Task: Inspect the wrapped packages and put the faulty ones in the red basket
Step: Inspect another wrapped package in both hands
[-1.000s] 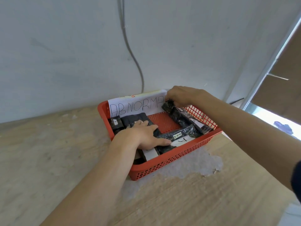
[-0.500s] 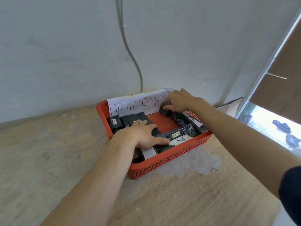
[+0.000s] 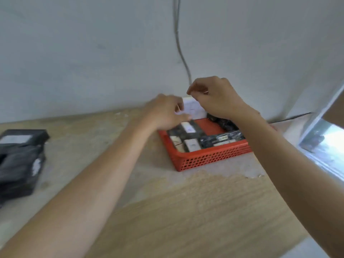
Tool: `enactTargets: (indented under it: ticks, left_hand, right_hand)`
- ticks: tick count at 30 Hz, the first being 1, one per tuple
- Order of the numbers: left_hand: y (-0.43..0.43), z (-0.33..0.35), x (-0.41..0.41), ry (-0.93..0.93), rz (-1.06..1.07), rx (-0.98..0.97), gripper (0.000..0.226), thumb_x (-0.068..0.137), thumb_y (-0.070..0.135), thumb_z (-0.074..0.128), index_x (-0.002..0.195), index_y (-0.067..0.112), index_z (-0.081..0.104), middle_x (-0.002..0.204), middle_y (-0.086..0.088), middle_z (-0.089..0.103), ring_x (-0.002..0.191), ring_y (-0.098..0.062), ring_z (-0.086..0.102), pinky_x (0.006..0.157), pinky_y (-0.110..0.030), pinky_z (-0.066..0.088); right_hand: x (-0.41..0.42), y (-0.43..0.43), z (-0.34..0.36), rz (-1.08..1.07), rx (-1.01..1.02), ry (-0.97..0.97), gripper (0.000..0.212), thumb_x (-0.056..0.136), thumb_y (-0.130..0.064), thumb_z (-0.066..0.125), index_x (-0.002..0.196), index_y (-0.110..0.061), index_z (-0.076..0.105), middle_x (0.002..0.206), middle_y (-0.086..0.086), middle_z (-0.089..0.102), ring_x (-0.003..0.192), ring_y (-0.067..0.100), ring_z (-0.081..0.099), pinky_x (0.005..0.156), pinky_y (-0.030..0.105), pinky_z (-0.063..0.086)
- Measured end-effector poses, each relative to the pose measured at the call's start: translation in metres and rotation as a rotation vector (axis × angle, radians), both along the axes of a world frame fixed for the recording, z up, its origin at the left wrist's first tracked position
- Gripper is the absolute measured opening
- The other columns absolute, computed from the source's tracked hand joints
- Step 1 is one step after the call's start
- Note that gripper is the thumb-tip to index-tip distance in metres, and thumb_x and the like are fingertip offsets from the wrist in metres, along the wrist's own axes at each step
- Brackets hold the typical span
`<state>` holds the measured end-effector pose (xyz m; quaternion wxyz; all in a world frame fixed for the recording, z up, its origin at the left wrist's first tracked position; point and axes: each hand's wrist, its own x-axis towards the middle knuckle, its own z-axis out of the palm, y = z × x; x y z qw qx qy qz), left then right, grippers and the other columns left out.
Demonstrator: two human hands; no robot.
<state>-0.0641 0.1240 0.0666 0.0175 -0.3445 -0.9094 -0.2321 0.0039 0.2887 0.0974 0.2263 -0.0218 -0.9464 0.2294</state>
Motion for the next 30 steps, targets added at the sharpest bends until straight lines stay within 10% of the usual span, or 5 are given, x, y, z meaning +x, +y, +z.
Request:
enactTargets:
  ticks: [7,15,19,24,30]
  left_hand:
    - [-0.191,-0.006,-0.027,0.109,0.49,-0.123,0.011,0.096,0.036,0.066,0.103,0.028,0.07,0.119,-0.001,0.071,0.115,-0.029,0.065,0.09,-0.039,0.052]
    - [-0.279,-0.04,-0.011,-0.222,0.761,-0.475,0.123,0.074,0.09,0.065,0.167,0.018,0.027,0.17,-0.012,0.031,0.152,-0.036,0.039,0.112,-0.046,0.046]
    - [-0.282,-0.045,-0.005,-0.161,0.736,-0.447,0.084,0.089,0.045,0.076,0.158,0.013,0.038,0.156,-0.012,0.05,0.137,-0.034,0.053,0.095,-0.043,0.054]
    - [-0.265,-0.038,0.01,-0.209,0.541,0.229,0.065,0.095,0.025,0.075,0.148,0.027,0.039,0.127,-0.002,0.063,0.095,-0.019,0.065,0.08,-0.039,0.055]
    - [-0.226,-0.081,0.036,-0.519,0.379,1.031,0.049,0.086,0.015,0.083,0.125,0.026,0.056,0.116,-0.005,0.076,0.11,-0.026,0.075,0.101,-0.054,0.059]
  right_hand:
    - [0.008,-0.152,-0.052,0.269,-0.076,-0.149,0.023,0.103,-0.019,0.061,0.12,-0.016,0.077,0.119,0.006,0.077,0.114,0.024,0.068,0.099,0.03,0.047]
    - [-0.029,-0.214,-0.146,0.266,0.218,-0.588,0.059,0.114,-0.047,0.032,0.166,-0.019,0.024,0.174,0.02,0.018,0.163,0.036,0.01,0.13,0.057,0.011]
    - [-0.024,-0.218,-0.161,0.223,0.258,-0.51,0.06,0.114,-0.05,0.022,0.166,-0.021,0.021,0.177,0.02,0.006,0.165,0.034,-0.002,0.13,0.057,-0.001]
    - [-0.018,-0.214,-0.163,0.288,-0.015,-0.227,0.06,0.108,-0.056,0.031,0.151,-0.018,0.051,0.154,0.01,0.057,0.148,0.029,0.047,0.124,0.052,0.028]
    - [-0.001,-0.217,-0.154,0.451,-0.85,-0.117,0.038,0.11,-0.048,0.049,0.139,-0.027,0.063,0.124,0.001,0.077,0.11,0.015,0.076,0.092,0.041,0.062]
